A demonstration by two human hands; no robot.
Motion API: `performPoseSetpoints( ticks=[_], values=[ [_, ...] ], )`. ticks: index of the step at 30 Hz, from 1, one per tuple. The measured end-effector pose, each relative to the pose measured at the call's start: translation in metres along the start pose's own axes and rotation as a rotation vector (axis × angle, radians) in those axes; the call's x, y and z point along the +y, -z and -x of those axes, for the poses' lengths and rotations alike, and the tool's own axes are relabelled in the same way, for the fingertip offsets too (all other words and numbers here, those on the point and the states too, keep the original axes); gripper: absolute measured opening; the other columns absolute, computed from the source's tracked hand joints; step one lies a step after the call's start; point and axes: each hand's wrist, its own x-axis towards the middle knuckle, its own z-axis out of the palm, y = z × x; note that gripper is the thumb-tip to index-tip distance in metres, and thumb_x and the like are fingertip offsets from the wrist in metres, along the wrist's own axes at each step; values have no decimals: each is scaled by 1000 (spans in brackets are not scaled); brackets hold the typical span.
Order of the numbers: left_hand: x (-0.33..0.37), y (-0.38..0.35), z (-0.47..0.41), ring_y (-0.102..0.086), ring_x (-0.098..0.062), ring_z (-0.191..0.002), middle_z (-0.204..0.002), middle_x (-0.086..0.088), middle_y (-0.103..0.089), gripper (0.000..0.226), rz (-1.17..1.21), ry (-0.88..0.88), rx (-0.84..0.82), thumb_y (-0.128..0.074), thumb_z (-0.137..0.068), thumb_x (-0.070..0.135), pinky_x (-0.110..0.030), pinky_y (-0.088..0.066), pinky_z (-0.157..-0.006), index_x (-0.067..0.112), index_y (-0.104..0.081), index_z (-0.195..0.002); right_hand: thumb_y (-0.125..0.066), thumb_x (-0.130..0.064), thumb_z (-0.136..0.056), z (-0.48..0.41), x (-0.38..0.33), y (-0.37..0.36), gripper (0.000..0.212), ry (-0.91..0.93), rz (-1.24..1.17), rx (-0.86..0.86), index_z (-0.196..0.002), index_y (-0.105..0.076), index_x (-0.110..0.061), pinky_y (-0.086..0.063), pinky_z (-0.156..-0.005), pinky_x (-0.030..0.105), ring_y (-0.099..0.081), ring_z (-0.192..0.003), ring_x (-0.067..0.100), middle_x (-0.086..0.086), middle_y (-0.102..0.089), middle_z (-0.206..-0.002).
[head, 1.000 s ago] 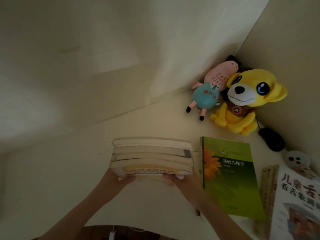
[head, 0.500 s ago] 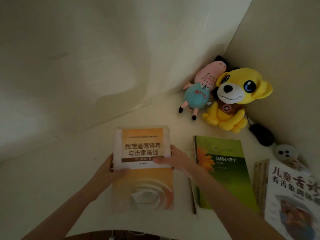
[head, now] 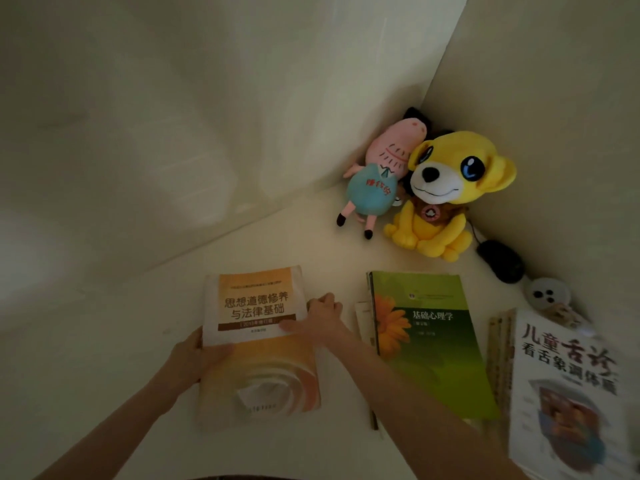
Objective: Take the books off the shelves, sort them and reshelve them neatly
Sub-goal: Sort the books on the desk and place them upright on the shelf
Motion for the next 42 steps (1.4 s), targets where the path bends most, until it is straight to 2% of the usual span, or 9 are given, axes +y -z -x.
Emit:
performPoseSetpoints(
  ticks=[4, 8, 14, 16, 19, 22, 26, 34, 42],
  values=[
    [9, -11, -2, -36, -38, -129, -143, -20, -36, 104, -360, 122, 173, -62, -55, 63, -45, -34, -107, 18, -33, -144, -65, -47, -85, 20, 12, 24, 71, 148, -66, 180, -142, -37, -18, -26, -107, 34, -19, -134, 26, 6, -25, -140],
    [32, -28, 11, -5, -37, -138, -152, -20, -6, 105, -609, -235, 405, -74, -76, 36, -51, -15, -112, 10, -4, -150, -65, -54, -79, 47, 55, 57, 76, 236, -92, 383, -145, -31, -35, -14, -115, 39, -11, -141, 22, -2, -18, -153],
    [72, -109, 40, -18, -8, -127, -139, 2, -14, 106, -325, -624, -42, -31, -49, 96, -28, -20, -108, 38, -17, -137, -56, -76, -63, 92, 139, 101, 85, 150, -176, 597, -136, -26, -46, -14, -115, 49, -8, -142, 19, -3, -14, -156],
    [76, -137, 51, -22, 0, -124, -139, 7, -11, 100, -376, -606, -237, -36, -51, 89, -21, -26, -108, 45, -9, -137, -66, -68, -70, 96, 162, 111, 85, 85, -184, 577, -138, -19, -47, -14, -116, 53, -5, -145, 22, -2, -5, -159],
    [81, -163, 62, -30, 12, -111, -141, 9, -14, 98, -361, -550, -390, -42, -61, 83, 7, -29, -80, 43, -7, -144, -63, -67, -65, 97, 188, 116, 96, 25, -234, 536, -143, -12, -47, -12, -115, 52, -2, -147, 21, -4, 0, -160],
    [87, -180, 63, -35, -7, -128, -142, 6, -26, 73, -267, -470, -488, -58, -91, 37, -7, -32, -88, 42, -8, -144, -66, -78, -49, 97, 200, 117, 115, 18, -489, 427, -145, -11, -47, -27, -114, 51, -16, -145, 24, -3, -11, -159],
    [91, -193, 62, -53, 13, -109, -131, 18, -48, 76, -63, -422, -647, -55, -90, -3, -11, -44, -87, 39, -15, -139, -75, -49, -73, 92, 207, 115, 100, 1, -722, 298, -149, -10, -45, -58, -73, 27, -45, -128, 29, 5, -26, -154],
    [91, -203, 56, -51, 26, -93, -123, 23, -42, 83, -14, -313, -641, -54, -89, -7, -5, -45, -75, 25, -7, -149, -68, -22, -85, 85, 217, 110, 88, -23, -739, 297, -149, -12, -44, -57, -80, 36, -59, -108, 23, 3, -42, -138],
    [88, -209, 54, -54, 13, -97, -124, 18, -47, 83, 30, -272, -575, -63, -83, -2, -8, -46, -74, 32, -21, -146, -67, -10, -84, 87, 224, 115, 90, 70, -776, 254, -144, -16, -55, -57, -83, 47, -63, -106, 27, -4, -48, -130]
  ],
)
